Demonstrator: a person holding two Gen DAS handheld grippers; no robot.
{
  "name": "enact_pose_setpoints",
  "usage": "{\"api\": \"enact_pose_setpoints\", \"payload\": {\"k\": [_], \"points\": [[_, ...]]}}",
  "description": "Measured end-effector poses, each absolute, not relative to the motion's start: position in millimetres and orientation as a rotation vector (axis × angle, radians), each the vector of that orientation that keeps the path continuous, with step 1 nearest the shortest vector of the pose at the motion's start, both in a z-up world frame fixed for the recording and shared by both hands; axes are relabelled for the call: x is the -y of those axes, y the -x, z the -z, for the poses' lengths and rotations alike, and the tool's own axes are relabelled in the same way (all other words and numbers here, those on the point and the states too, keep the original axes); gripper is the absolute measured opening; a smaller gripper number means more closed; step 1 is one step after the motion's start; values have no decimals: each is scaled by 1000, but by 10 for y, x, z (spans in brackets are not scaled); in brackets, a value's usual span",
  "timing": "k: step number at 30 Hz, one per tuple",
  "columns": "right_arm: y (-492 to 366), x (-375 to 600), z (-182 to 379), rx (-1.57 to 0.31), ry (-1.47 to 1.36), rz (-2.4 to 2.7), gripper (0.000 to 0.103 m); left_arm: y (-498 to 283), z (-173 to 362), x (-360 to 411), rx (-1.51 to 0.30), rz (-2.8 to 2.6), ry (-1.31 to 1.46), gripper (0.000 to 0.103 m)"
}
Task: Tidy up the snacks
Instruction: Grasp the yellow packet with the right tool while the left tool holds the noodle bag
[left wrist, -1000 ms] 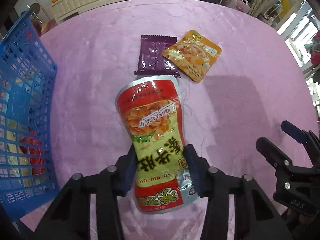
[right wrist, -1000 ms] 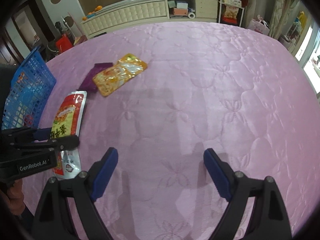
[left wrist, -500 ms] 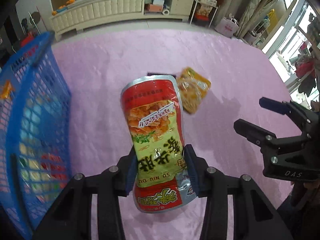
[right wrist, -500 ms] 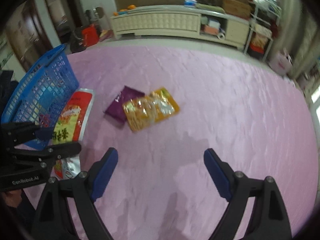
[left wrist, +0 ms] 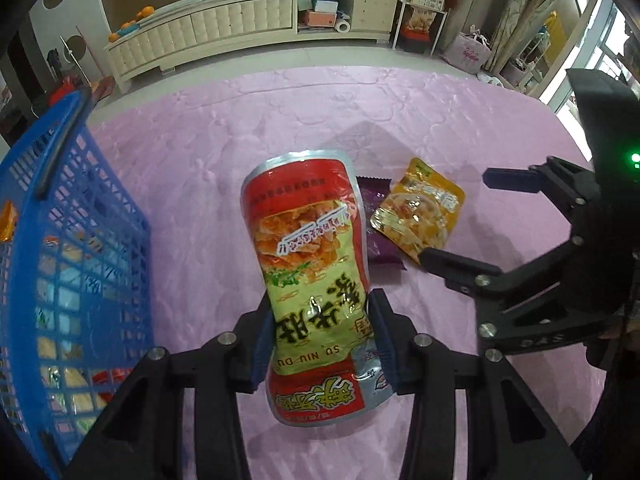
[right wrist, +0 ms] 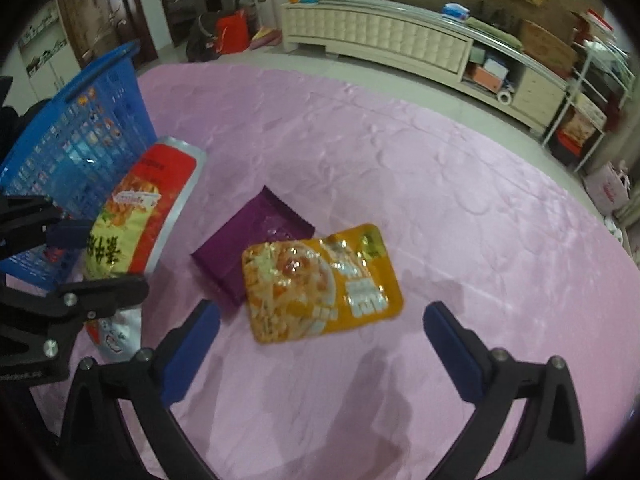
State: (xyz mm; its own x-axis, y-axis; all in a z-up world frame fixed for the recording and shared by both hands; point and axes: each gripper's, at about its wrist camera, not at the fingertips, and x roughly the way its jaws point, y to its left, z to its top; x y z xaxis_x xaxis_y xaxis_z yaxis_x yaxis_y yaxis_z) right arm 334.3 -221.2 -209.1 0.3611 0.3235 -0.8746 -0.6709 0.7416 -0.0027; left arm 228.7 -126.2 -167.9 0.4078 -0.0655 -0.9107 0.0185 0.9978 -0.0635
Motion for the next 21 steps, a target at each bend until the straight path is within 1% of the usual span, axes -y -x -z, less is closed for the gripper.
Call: {"api": "enact_pose_setpoints", "payload": {"k": [10,13,16,18,19,20,21], "points": [[-3643,2075,2278,-1067,473,-773,102,-2432,1742,1269,-1164,29,33,42],[-3633,2098,2284,-1060,472,-818,97,-2450,1756,1284,-1168,29,40,42],[-3570,2118,2251,-1041,481,-847,82,-2480,1808,1268,-1178,30,53,42],[-3526,2121,2216,-1014,503,-835,39,-2484,1840,1258,-1180,30,50,42],[-3507,2124,2206,-993,530,-806,36,-2489,1858,1252,-1183,31,53,42],[-3530,2157,2196,-1011,499,-814,30,-2489,1857,1251,-1183,31,56,42],[-3536,2174,2190,-1012,491,-810,13,-2489,1848,1250,-1181,29,57,42]]}}
